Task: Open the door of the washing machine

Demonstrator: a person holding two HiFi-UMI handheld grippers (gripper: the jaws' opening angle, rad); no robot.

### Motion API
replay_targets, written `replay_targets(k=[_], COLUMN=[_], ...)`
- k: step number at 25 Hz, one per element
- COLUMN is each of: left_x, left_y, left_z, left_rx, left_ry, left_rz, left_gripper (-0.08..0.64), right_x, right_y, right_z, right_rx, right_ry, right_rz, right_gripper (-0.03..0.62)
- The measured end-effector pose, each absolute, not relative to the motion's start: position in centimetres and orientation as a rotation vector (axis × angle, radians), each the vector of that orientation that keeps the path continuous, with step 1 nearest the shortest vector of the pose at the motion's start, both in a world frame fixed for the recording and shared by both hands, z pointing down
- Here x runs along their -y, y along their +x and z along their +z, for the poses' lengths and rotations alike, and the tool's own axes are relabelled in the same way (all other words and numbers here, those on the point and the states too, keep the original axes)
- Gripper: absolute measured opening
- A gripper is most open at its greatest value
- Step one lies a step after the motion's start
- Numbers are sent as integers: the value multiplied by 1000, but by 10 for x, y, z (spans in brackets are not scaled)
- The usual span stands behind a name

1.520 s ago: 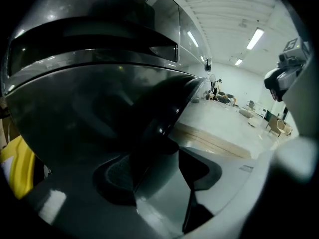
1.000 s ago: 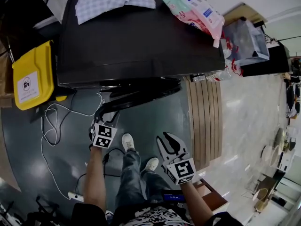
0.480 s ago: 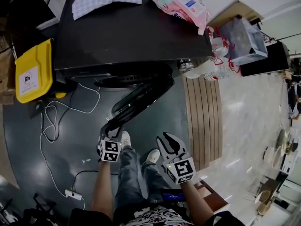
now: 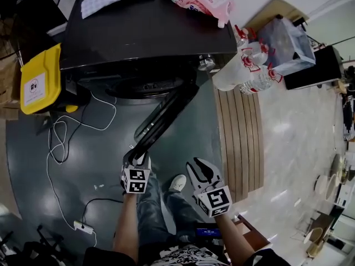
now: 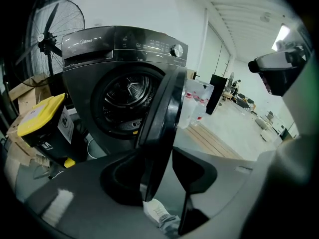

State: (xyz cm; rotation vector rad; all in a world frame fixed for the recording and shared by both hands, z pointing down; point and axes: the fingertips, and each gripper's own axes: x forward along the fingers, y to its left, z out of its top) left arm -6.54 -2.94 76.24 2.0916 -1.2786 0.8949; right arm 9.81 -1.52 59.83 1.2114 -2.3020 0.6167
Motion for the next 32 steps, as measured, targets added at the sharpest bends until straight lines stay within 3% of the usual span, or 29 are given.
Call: replay_targets(k=[10,29,32], left_x=[-13,-87,-87], left_y=[-11,149,149], left_z=[763,763,758], left_rx=[1301,776,753], left_ry=[2025,2225,2246], left_rz=[919,1011,1015], left_gripper=[172,173,233], right_x=[-23,-54,-53], right_y=[140,178,183], right_z=[613,608,600], right_rx=[2325,2269,2284], right_ry=[1144,1274,1301], right_rz=[640,680,663], right_gripper=[109,104,103])
